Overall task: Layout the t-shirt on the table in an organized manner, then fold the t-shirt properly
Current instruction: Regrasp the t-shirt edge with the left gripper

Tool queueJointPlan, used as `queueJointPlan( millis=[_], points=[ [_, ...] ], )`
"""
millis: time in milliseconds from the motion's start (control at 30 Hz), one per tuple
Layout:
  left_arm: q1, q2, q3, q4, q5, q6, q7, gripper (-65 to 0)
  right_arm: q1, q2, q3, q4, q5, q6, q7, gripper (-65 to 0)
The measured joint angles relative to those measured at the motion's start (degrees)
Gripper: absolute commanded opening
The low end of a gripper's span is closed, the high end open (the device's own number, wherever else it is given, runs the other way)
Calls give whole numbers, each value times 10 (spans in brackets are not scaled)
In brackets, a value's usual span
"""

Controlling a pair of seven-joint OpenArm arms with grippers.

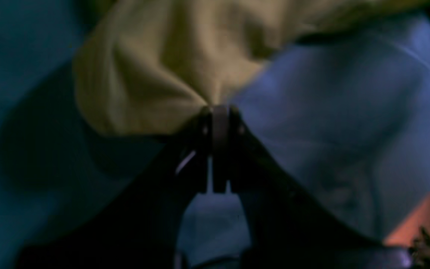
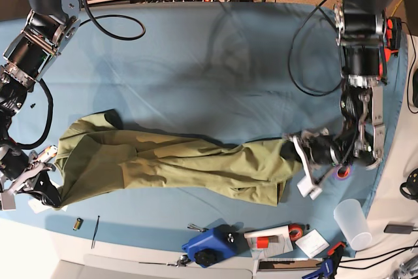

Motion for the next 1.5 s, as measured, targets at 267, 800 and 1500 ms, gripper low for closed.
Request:
queueJointPlan(
  millis=[267, 800, 1500],
  points=[
    [113, 3, 0, 36, -18, -26, 2, -650, 0, 0, 0, 0, -17, 0, 2, -650],
    [31, -1, -1, 108, 82, 0, -18, -376, 0, 0, 0, 0, -31, 0, 3, -650],
    [44, -2, 214, 108, 327, 89, -84, -304, -1, 0, 0, 0, -44, 0, 3, -650]
  ],
)
